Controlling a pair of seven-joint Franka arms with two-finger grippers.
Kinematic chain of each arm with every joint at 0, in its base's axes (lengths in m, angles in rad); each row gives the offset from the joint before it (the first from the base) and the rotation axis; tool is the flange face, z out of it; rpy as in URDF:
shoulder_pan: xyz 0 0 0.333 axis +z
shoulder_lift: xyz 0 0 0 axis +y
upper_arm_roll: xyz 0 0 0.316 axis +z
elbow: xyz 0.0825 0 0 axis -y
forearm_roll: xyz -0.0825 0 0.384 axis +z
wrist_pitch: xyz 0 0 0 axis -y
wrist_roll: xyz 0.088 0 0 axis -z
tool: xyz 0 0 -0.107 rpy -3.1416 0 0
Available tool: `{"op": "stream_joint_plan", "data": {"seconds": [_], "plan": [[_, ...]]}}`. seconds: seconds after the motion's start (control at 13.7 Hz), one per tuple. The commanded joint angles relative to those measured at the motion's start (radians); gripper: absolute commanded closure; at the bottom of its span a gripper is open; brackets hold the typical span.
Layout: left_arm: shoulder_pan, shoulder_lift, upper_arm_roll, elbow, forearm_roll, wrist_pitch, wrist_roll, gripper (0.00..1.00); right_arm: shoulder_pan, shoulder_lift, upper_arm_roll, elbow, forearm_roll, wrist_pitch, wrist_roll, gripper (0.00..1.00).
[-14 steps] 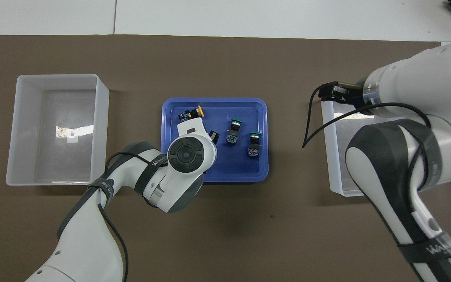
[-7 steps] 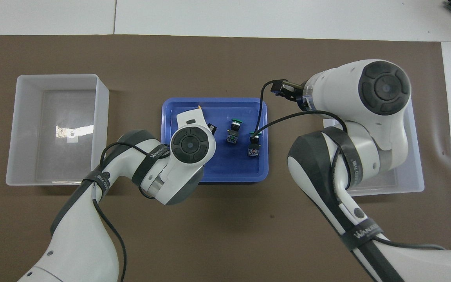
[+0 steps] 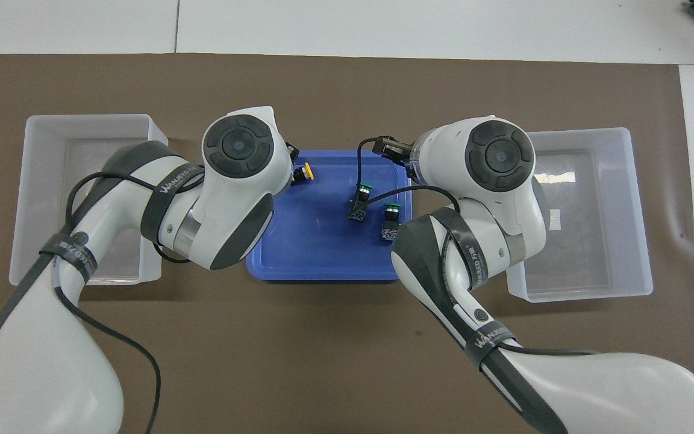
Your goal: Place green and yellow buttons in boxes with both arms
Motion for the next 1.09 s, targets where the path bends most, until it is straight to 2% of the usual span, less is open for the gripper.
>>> {"op": "stream_joint_plan", "data": {"seconds": [0.0, 0.22, 0.44, 0.73, 0.88, 1.02], "plan": [[0.072, -0.019, -0.013, 0.055, -0.010, -0.101, 0.153, 1.00, 0.020, 0.043, 0.002, 0.017, 0.025, 0.040, 0.027, 0.00], [0.161, -0.042, -0.012, 0.075, -0.056, -0.145, 0.384, 1.00, 0.073, 0.123, 0.000, 0.057, 0.006, 0.054, 0.069, 0.00], [0.256, -0.062, -0.010, 0.075, -0.097, -0.173, 0.624, 1.00, 0.107, 0.155, 0.000, 0.052, -0.035, 0.054, 0.089, 0.05], [0.374, -0.070, -0.008, 0.058, -0.120, -0.187, 0.903, 1.00, 0.123, 0.155, 0.000, 0.006, -0.083, 0.056, 0.102, 0.09], [0.430, -0.087, -0.004, 0.029, -0.140, -0.184, 1.059, 1.00, 0.124, 0.163, 0.002, -0.001, -0.087, 0.077, 0.103, 0.13], [0.480, -0.113, -0.004, -0.041, -0.140, -0.161, 1.229, 1.00, 0.136, 0.183, 0.000, -0.023, -0.089, 0.149, 0.103, 0.23]]}}
